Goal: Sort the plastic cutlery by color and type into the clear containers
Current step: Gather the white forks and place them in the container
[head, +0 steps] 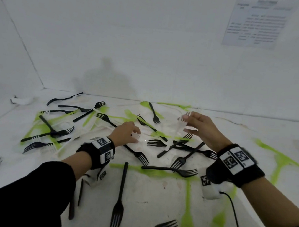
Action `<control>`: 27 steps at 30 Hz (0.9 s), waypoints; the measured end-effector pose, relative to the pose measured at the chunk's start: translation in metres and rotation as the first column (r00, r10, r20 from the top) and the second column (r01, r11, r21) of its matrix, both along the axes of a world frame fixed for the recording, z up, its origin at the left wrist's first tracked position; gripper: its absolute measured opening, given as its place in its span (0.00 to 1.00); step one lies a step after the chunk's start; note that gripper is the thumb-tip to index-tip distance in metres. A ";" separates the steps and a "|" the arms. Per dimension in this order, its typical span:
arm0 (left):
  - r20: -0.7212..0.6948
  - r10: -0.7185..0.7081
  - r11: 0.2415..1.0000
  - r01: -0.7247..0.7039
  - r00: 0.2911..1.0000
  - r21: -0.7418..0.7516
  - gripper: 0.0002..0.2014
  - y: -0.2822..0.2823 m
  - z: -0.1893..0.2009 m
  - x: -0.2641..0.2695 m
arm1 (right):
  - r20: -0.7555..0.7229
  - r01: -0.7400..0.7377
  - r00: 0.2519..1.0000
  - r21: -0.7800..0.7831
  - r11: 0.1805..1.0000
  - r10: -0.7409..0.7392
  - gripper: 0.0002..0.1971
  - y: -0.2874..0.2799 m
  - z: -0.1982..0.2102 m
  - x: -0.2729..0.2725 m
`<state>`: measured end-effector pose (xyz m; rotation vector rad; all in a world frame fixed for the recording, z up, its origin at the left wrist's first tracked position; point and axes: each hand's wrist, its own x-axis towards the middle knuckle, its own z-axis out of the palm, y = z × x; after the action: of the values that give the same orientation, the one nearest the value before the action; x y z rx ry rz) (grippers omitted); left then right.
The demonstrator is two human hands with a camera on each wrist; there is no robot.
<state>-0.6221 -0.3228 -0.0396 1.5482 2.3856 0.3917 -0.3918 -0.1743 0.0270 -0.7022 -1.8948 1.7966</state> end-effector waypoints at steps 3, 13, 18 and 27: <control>0.068 -0.002 0.995 -0.005 0.998 0.095 0.18 0.003 0.004 -0.005 | -0.058 0.016 0.998 0.005 1.000 -0.015 0.05 -0.015 0.006 -0.018; 0.565 0.056 0.882 -0.307 0.823 0.359 0.06 -0.042 0.054 -0.056 | 0.258 -0.107 0.963 0.089 0.990 0.081 0.12 -0.054 -0.028 -0.085; 0.827 -0.037 0.685 -0.588 0.561 0.430 0.08 -0.065 0.060 -0.084 | 0.552 -0.321 0.828 0.324 0.890 0.097 0.11 -0.071 -0.048 -0.127; 0.726 -0.057 0.761 -0.441 0.685 0.476 0.13 -0.063 0.075 -0.082 | 0.682 -0.364 0.722 0.518 0.774 -0.117 0.23 -0.076 -0.056 -0.171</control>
<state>-0.7043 -0.3855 0.0350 0.9822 1.8352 1.6533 -0.5628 -0.2507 -0.0292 -1.0758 -2.8866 0.8323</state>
